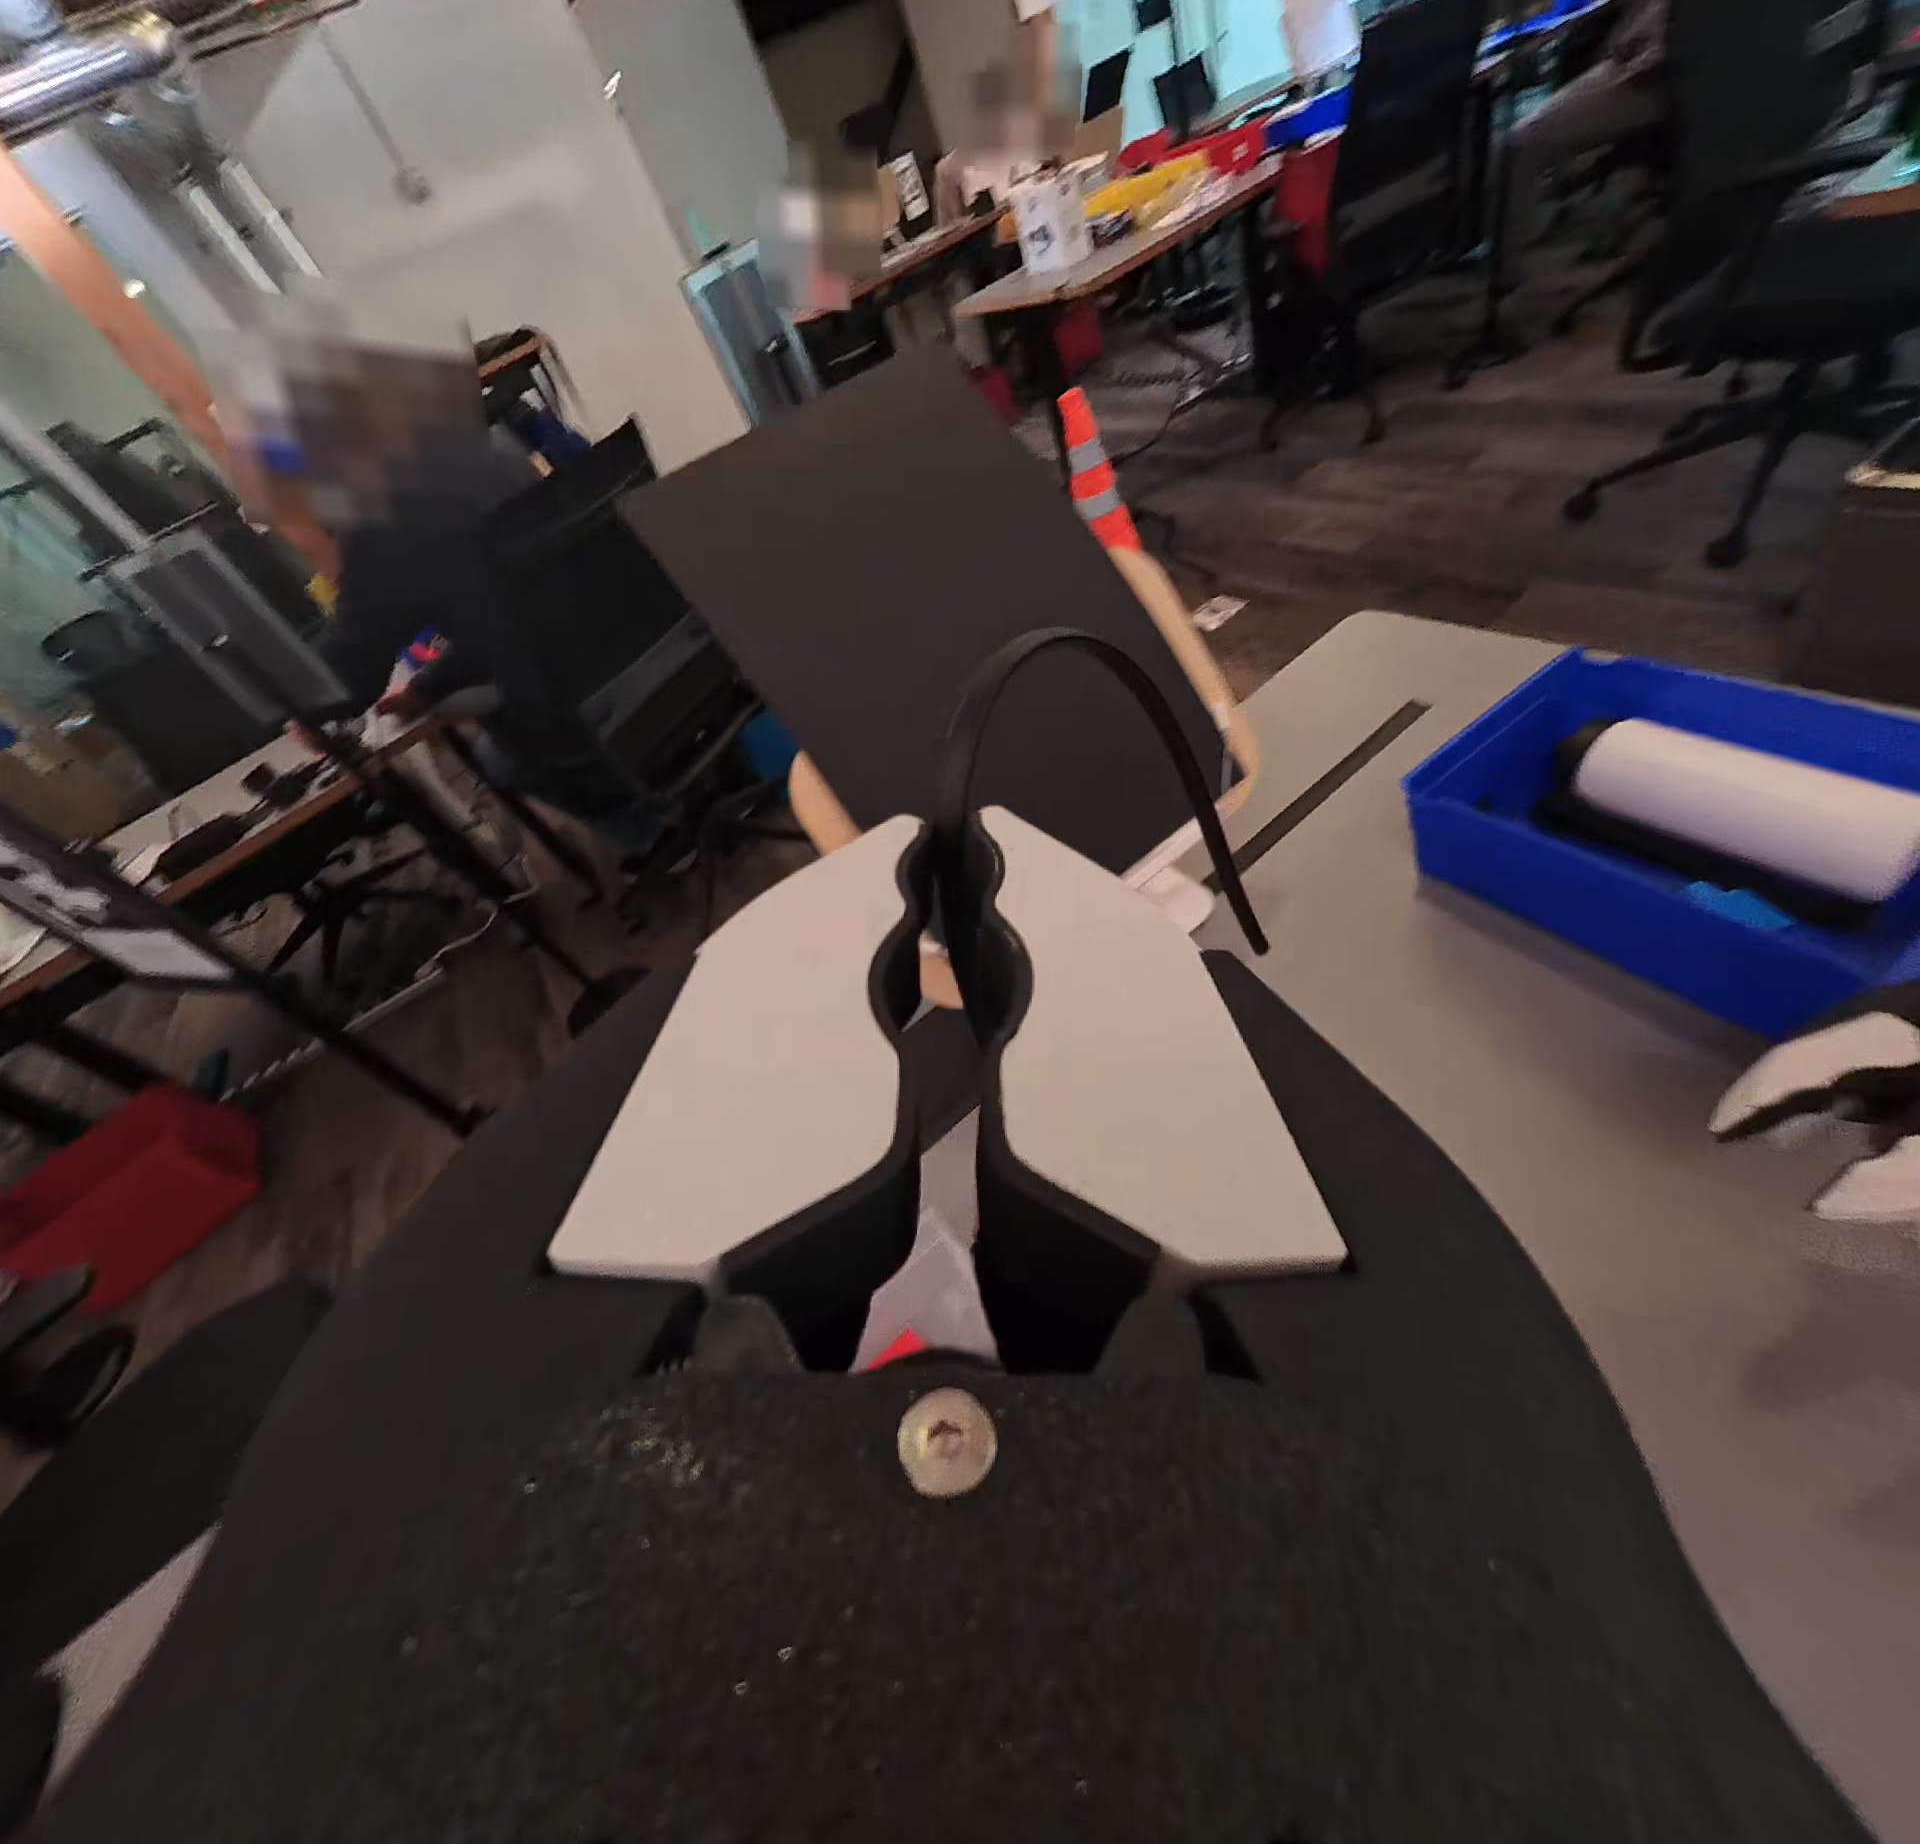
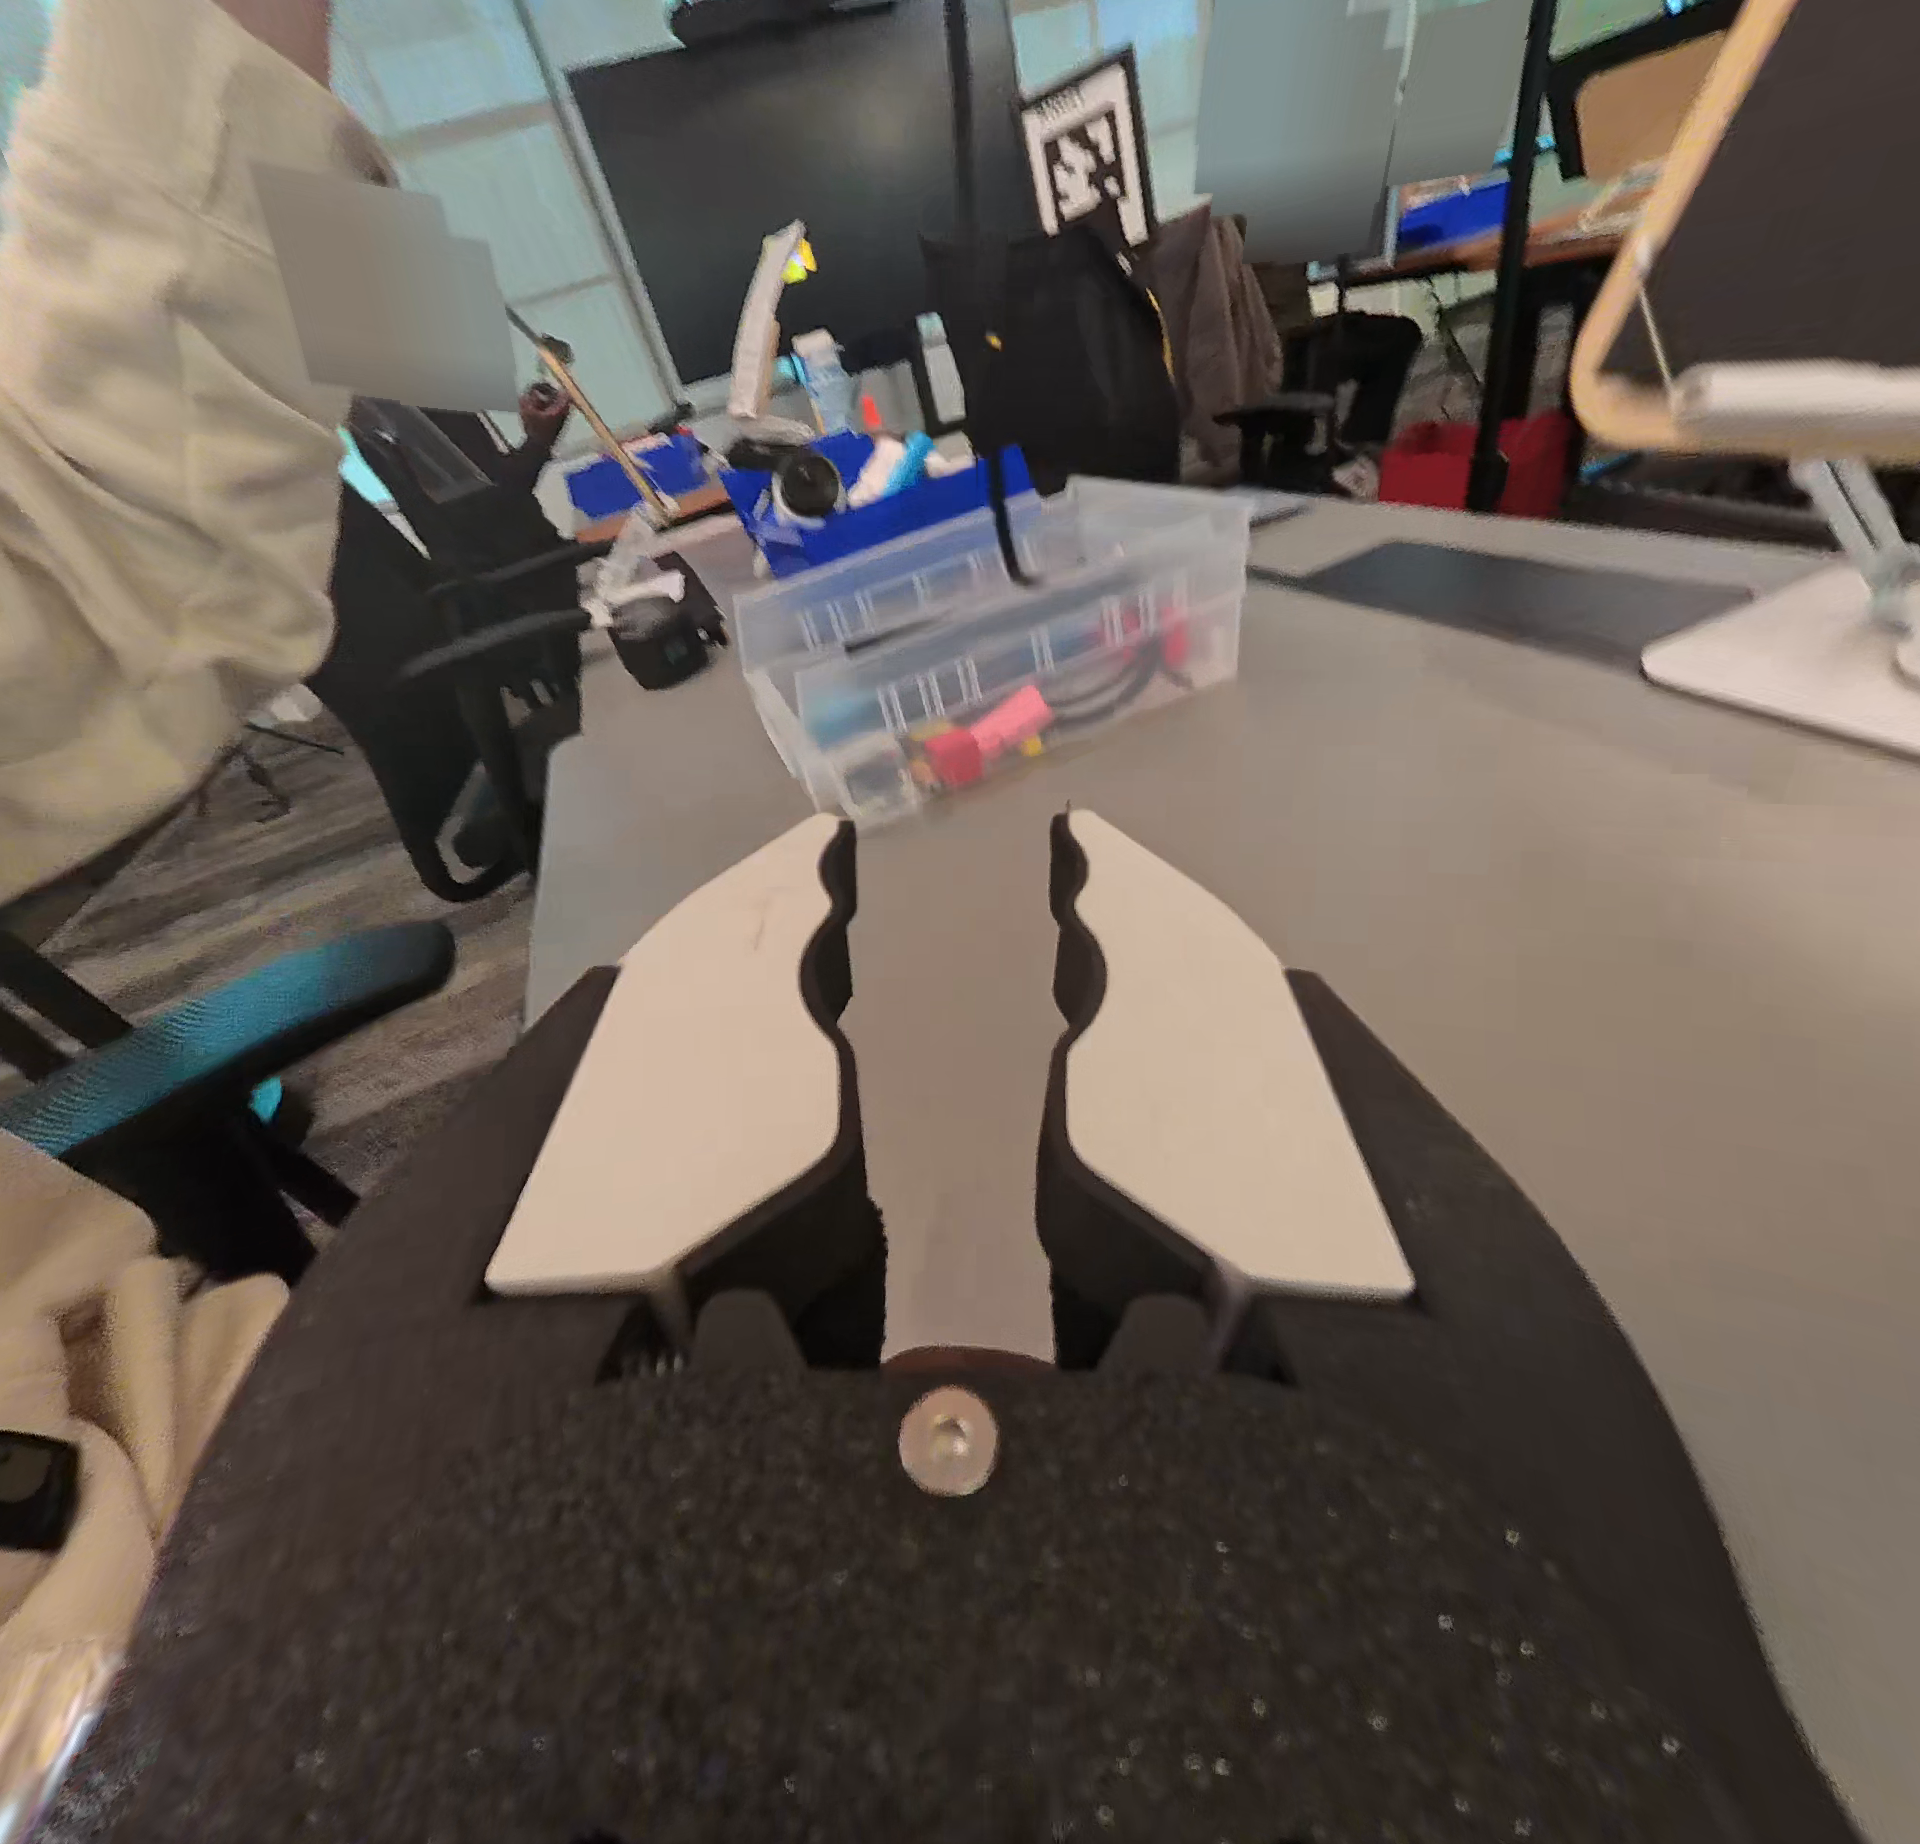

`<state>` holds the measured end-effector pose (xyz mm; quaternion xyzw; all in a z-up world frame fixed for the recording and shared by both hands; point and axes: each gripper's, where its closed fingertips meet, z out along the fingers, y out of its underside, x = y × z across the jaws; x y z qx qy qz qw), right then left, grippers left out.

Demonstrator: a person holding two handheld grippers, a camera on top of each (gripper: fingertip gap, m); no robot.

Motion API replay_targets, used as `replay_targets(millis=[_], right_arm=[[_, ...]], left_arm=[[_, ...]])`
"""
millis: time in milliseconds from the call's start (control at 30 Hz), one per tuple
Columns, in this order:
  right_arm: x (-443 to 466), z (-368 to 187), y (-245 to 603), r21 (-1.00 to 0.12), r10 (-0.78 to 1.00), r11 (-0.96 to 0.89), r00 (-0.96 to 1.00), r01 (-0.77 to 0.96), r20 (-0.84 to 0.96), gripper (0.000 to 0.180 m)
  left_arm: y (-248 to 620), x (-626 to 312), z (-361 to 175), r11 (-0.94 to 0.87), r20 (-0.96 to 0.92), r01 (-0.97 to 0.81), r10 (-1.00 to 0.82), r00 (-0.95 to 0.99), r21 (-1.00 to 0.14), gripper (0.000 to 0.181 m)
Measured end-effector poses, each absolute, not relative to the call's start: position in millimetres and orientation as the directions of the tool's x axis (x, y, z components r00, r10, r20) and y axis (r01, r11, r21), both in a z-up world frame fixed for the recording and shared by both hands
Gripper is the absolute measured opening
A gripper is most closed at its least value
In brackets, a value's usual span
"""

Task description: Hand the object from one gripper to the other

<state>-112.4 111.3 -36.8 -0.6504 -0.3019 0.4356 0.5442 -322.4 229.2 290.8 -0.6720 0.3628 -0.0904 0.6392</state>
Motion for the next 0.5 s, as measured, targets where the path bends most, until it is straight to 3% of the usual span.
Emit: replay_targets(millis=[300, 500], right_arm=[[-130.5, 100.3, 149.1, -0.957, 0.941, -0.195, 0.234, -0.216, -0.245, 0.041], [-145.8, 132.6, 162.7, -0.954, 0.948, -0.194, 0.205, -0.230, -0.242, 0.044]], left_arm=[[190.7, -235.7, 320.7, 0.182, -0.391, -0.373, -0.676, 0.624, -0.910, 0.005], [172.0, -195.0, 323.2, 0.218, -0.396, -0.355, -0.715, 0.576, -0.909, 0.005]])
